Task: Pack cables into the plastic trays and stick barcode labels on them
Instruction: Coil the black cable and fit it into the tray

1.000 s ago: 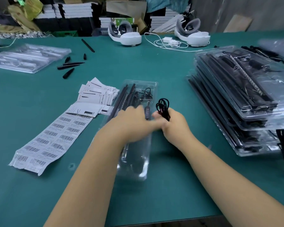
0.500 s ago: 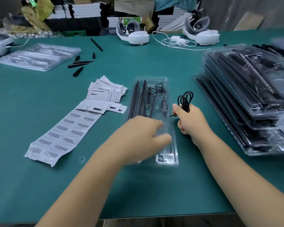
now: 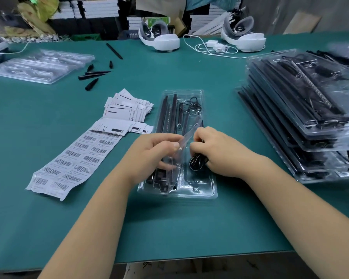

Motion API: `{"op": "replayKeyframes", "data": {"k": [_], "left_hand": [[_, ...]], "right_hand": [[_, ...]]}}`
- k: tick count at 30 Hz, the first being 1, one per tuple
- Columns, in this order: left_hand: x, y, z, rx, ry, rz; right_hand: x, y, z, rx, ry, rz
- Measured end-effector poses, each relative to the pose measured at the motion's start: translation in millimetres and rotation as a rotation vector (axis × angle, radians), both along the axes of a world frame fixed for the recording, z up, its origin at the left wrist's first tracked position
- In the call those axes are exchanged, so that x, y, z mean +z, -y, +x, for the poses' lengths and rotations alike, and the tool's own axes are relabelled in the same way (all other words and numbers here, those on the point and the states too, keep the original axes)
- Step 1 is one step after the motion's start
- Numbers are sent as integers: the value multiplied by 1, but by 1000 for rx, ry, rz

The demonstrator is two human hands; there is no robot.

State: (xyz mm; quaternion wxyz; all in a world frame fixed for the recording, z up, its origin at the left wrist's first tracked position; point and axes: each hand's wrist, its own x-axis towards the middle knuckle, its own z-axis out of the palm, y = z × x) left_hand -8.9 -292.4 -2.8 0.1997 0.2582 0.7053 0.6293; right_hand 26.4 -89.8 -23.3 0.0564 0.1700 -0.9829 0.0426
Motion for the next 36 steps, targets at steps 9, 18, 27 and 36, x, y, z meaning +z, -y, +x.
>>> {"op": "replayKeyframes", "data": {"k": [9, 18, 27, 36], "left_hand": [[-5, -10, 2, -15, -199, -132], [-12, -17, 35, -26, -1005, -706], [-16, -13, 90, -63, -1592, -413], [-28, -40, 109, 21, -979, -850]], "right_hand": [[0, -4, 4, 18, -23, 219], [-10, 8, 19, -244, 51, -222], [-16, 18, 17, -394, 33, -168], [-11, 22, 19, -414, 58, -181]]}}
